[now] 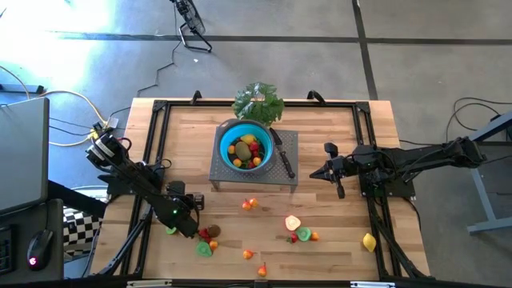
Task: Pick & Place Fruit
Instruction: Put the pear into the blue strainer bowl on the shelf
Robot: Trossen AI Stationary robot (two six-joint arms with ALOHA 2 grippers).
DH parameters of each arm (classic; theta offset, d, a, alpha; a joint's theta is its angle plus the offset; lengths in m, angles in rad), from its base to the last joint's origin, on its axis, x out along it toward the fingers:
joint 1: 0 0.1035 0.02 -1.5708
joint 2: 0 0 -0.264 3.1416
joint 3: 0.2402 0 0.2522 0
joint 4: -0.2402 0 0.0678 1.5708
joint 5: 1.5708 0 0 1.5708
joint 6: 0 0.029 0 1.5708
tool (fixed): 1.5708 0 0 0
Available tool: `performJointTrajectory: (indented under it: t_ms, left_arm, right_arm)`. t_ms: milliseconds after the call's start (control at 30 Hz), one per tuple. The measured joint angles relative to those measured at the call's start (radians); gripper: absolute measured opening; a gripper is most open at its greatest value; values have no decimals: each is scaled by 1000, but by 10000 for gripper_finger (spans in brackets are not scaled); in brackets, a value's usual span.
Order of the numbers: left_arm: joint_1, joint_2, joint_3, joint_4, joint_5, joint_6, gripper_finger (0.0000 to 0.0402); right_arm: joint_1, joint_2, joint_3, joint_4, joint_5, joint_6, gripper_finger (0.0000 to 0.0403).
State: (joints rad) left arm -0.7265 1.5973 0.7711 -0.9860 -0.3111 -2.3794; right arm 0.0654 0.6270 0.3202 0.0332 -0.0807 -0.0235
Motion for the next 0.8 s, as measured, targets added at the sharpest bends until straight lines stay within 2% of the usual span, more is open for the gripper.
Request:
performJointTrajectory:
  t_ms: [233, 567, 800]
  left_arm:
    - [0, -56, -3, -11, 5, 29, 127]
    - [0, -219, -2, 11, -30, 139, 127]
    - [0, -329, -1, 160, -122, 307, 127]
  right_arm:
    - [0, 0, 0, 0, 0, 0, 3]
    - [0, 0, 0, 0, 0, 0, 3]
    - [0, 0, 0, 0, 0, 0, 3]
